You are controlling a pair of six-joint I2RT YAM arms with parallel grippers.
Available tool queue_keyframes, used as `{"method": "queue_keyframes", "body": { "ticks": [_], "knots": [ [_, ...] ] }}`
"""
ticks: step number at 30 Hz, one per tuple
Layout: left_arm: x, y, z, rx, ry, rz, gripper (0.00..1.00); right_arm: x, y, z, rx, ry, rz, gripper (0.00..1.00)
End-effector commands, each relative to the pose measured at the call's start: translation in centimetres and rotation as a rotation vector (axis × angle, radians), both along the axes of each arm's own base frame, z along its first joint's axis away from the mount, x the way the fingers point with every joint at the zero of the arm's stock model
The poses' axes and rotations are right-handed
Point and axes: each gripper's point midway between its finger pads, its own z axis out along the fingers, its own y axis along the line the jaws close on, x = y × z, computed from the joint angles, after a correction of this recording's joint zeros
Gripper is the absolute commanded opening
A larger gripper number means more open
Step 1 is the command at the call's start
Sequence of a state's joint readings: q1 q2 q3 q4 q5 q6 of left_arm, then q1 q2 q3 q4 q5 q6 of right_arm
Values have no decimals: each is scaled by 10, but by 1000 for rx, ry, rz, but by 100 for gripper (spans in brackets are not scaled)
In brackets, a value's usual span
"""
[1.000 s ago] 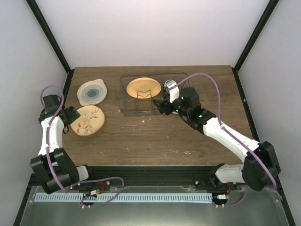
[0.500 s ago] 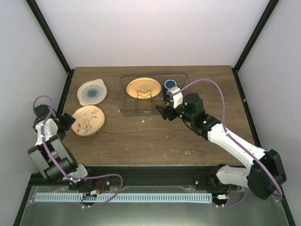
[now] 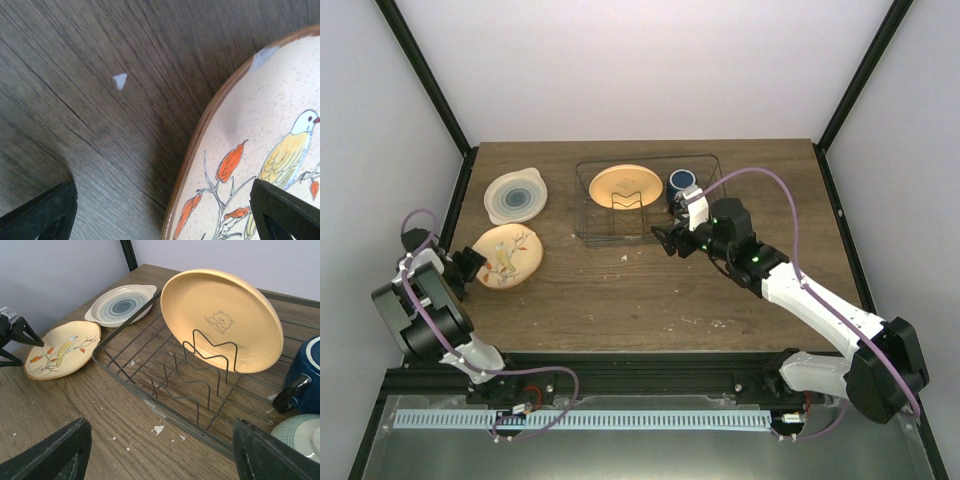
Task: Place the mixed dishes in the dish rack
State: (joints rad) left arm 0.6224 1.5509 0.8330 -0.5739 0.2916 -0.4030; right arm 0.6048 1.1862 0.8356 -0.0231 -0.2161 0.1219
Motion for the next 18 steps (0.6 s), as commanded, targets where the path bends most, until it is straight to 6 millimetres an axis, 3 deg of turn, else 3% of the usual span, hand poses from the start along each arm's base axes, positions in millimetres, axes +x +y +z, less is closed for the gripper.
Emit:
{"method": "queue_keyframes", "body": {
  "ticks": [1,7,11,18],
  "knots": [
    [8,-17,-9,-111,-53,-14,95,-4,3,23,41,-17,6,78],
    [14,-31,-24,-228,-68,-25,90,-6,-1,33,52,-23,-4,78],
    [18,-39,-28,-282,-88,-33,81,-8,-4,34,55,-20,-14,78],
    [18,-44,-37,-325,-79,-45,32,-11,-4,30,50,-18,-6,78]
  ]
}}
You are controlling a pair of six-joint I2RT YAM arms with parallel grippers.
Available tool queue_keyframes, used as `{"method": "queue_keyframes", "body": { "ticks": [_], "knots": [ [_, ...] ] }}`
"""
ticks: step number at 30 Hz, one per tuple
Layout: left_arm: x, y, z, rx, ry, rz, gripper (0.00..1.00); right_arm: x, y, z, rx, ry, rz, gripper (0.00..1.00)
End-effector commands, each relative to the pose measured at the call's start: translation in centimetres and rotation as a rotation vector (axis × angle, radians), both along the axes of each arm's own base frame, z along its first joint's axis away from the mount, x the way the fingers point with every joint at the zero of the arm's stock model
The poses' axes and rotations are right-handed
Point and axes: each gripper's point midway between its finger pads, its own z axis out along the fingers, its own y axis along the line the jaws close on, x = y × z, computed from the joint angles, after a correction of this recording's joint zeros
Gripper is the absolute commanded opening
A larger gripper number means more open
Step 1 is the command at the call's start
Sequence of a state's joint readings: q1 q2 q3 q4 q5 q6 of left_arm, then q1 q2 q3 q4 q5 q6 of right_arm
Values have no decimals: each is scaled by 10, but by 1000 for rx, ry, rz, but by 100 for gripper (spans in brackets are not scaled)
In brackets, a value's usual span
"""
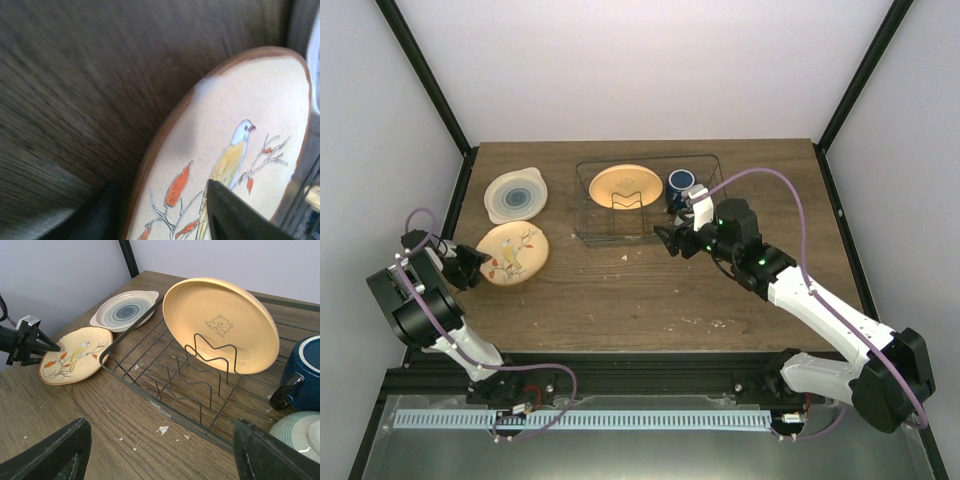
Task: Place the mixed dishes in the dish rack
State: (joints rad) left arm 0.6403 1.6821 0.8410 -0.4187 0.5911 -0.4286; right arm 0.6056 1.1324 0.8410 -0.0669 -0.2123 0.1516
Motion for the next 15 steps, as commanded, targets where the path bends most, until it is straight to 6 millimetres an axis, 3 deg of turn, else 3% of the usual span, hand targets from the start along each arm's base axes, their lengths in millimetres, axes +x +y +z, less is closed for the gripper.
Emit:
{"method": "queue_keyframes", "body": {
  "ticks": [1,3,4,15],
  "knots": [
    [-24,-24,-33,-100,115,-21,21,-3,3,16,22,-25,9,78],
    [-25,-24,-34,-102,120,-22,4,-3,3,14,18,-24,13,78],
    [-26,-25,-35,-102,124,-24,0,-3,3,13,15,-24,14,78],
    [-32,-40,-31,-143,87,-50,0,-6,7,3,12,-21,43,78]
  ]
}}
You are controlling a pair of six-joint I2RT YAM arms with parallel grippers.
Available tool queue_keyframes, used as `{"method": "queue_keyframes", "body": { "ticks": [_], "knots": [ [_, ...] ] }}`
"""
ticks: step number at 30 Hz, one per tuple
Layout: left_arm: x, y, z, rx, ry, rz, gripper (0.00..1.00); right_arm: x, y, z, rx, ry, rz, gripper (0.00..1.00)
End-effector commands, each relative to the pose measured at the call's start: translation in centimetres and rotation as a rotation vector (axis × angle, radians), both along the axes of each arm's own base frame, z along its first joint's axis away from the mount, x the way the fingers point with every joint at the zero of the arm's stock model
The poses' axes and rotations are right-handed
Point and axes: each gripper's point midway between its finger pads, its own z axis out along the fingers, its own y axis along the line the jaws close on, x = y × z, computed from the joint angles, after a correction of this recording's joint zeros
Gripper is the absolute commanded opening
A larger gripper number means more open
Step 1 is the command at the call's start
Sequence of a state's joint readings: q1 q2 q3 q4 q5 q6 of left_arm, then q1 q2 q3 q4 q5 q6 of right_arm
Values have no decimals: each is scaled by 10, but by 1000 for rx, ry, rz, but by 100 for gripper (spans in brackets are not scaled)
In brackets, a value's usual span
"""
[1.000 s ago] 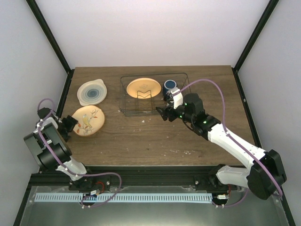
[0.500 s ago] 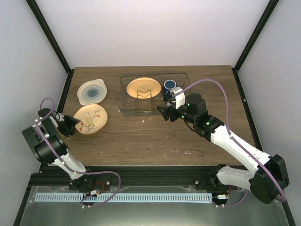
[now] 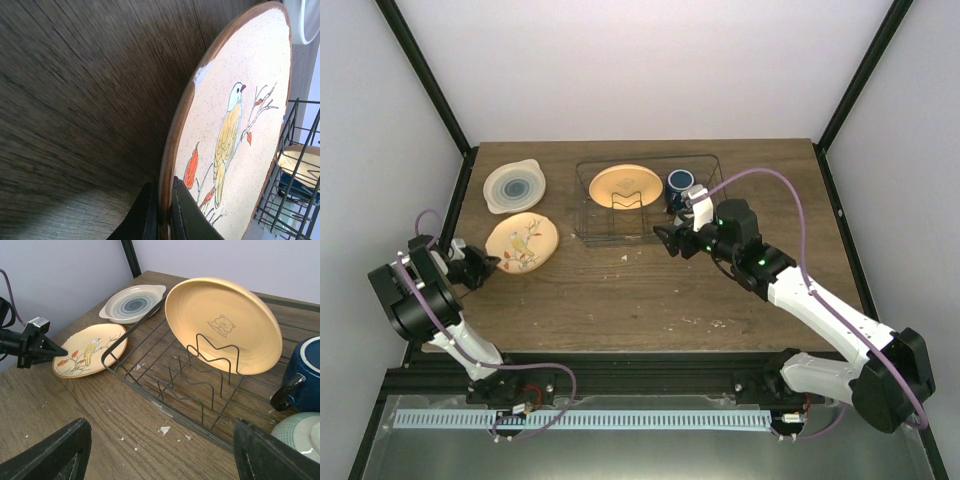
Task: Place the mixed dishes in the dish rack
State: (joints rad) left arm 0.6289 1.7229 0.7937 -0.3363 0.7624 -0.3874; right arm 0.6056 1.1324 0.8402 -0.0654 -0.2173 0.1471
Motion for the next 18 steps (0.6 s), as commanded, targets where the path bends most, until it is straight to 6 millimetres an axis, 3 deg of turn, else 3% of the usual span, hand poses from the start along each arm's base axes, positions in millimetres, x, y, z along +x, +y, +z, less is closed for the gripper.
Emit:
{"method": "queue_keyframes", "body": {
  "ticks": [1,9,18],
  "knots": [
    [-40,-13,-26,-21,190,27,0,-7,7,0,12,-16,46,78],
    [-62,-32,-4,-9,151,18,0,-11,18,-20,-7,19,106,78],
    [-62,-34,61,49,26,65,0,-12,32,-32,-14,46,147,78]
  ]
}}
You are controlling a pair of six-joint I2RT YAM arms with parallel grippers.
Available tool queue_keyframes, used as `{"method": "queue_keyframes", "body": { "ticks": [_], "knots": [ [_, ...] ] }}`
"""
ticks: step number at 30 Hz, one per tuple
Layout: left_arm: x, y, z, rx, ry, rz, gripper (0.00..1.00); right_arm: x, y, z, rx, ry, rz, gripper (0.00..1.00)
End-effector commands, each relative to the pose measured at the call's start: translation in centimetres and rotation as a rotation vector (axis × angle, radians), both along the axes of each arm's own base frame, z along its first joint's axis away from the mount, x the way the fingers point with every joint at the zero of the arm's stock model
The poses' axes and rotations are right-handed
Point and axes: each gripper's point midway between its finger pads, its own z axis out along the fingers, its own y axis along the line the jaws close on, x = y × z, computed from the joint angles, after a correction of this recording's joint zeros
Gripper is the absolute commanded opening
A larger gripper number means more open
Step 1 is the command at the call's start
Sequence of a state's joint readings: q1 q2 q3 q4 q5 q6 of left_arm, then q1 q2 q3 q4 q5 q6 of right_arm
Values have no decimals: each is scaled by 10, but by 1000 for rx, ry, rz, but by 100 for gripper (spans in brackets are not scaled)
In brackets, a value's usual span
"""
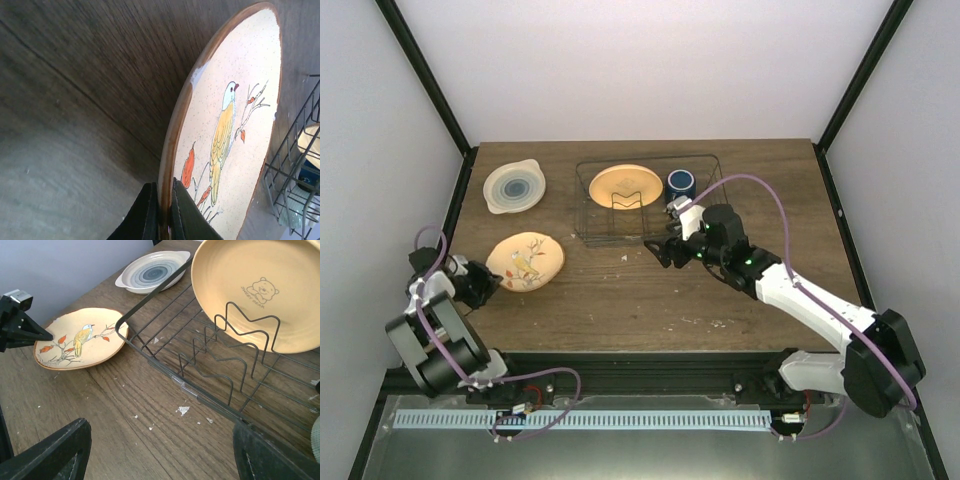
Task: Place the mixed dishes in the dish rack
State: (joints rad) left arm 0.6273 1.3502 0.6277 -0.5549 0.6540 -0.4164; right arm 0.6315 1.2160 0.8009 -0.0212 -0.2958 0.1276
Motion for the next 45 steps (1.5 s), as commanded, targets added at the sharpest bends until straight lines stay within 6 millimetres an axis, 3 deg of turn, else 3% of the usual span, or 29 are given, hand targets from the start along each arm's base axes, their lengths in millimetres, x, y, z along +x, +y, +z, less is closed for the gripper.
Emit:
{"method": "queue_keyframes", "body": {
  "ticks": [1,6,15,26,31,35,45],
  "knots": [
    [4,-5,44,-7,-82,14,0,-3,11,4,20,-16,48,78],
    [15,-5,84,-3,-196,36,0,-4,19,-5,27,19,79,78],
    [23,-9,138,28,-339,5,0,-4,44,-18,87,112,176,83],
    [17,-58,182,77,-510,-182,0,3,79,-4,156,187,308,86],
    [6,-83,187,85,-552,-265,0,5,92,12,209,206,361,86],
    [2,-95,187,91,-566,-318,0,12,100,13,220,225,362,86],
    [16,-124,175,140,-556,-461,0,16,121,16,239,239,389,86]
  ]
}}
